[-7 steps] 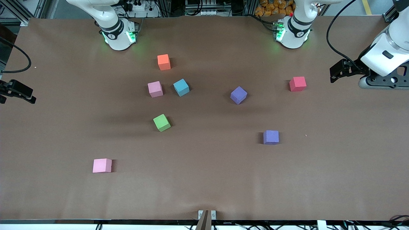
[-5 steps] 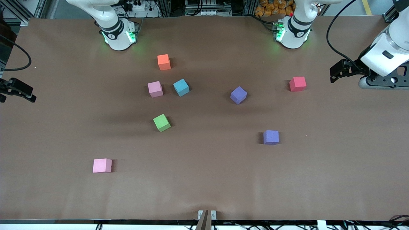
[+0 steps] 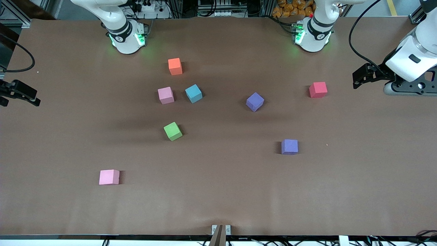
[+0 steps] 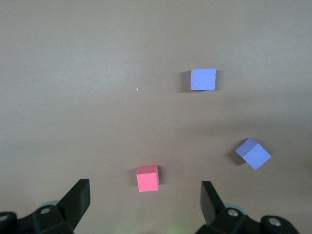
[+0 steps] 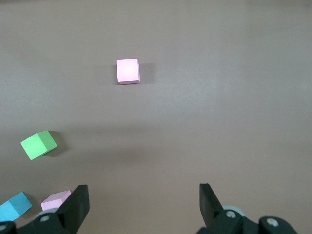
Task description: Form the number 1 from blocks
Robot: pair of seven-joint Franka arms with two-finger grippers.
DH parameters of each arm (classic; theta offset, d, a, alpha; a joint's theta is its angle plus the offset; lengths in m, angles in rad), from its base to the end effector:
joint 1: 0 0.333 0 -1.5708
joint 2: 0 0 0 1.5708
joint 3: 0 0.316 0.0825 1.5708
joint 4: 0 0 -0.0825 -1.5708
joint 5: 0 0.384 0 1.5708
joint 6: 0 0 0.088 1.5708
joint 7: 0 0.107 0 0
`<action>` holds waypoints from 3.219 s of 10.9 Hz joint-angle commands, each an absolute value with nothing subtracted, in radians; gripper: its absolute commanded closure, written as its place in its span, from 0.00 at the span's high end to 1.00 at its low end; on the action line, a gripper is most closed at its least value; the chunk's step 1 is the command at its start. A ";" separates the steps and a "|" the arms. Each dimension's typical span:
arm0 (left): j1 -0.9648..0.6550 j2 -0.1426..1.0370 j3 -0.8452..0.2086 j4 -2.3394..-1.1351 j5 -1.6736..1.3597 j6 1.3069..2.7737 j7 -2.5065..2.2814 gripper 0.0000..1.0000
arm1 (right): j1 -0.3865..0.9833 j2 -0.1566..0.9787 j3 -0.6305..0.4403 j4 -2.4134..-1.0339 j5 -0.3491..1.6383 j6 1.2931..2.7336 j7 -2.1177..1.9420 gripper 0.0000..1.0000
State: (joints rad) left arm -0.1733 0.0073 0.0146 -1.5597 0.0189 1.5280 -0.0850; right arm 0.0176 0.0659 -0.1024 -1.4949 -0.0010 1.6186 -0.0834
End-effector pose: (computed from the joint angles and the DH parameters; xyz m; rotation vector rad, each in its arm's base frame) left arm 0.5456 -0.0852 0.6220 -3.1154 0.1142 0.0567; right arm 0.5783 -0.0471 0.6277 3.1277 -0.0015 0.0896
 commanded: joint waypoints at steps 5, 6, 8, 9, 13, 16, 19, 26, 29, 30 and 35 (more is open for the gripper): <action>-0.262 0.213 0.002 -1.546 0.008 1.598 -0.127 1.00 | 0.018 0.038 -0.103 -1.525 0.012 1.621 -0.095 1.00; -0.285 0.254 0.003 -1.533 0.006 1.621 -0.138 1.00 | 0.018 0.041 -0.103 -1.525 0.012 1.621 -0.095 1.00; -0.293 0.372 0.003 -1.459 0.008 1.649 -0.163 1.00 | 0.026 0.070 -0.101 -1.525 0.014 1.629 -0.095 1.00; -0.295 0.420 0.002 -1.431 0.008 1.667 -0.172 1.00 | 0.049 0.098 -0.101 -1.525 0.014 1.632 -0.095 1.00; -0.449 0.476 0.003 -1.431 0.008 1.720 -0.528 1.00 | 0.155 0.219 -0.101 -1.534 0.081 1.683 -0.084 1.00; -0.579 0.494 -0.006 -1.431 -0.012 1.726 -0.786 1.00 | 0.251 0.239 -0.101 -1.647 0.124 1.816 -0.086 1.00; -0.627 0.495 -0.005 -1.449 -0.095 1.766 -0.819 1.00 | 0.290 0.230 -0.100 -1.788 0.149 1.926 -0.097 1.00; -0.552 0.402 -0.003 -1.701 -0.068 2.037 -0.790 1.00 | 0.311 0.294 -0.100 -1.922 0.170 2.132 -0.321 1.00; -0.528 0.480 -0.002 -1.652 -0.048 2.161 -0.591 1.00 | 0.411 0.360 -0.101 -1.928 0.190 2.181 -0.310 1.00; -0.528 0.524 -0.002 -1.626 -0.045 2.169 -0.525 1.00 | 0.438 0.380 -0.101 -1.928 0.233 2.219 -0.310 1.00; -0.451 0.569 -0.002 -1.606 -0.051 2.227 -0.169 1.00 | 0.520 0.459 -0.101 -1.924 0.308 2.330 -0.310 1.00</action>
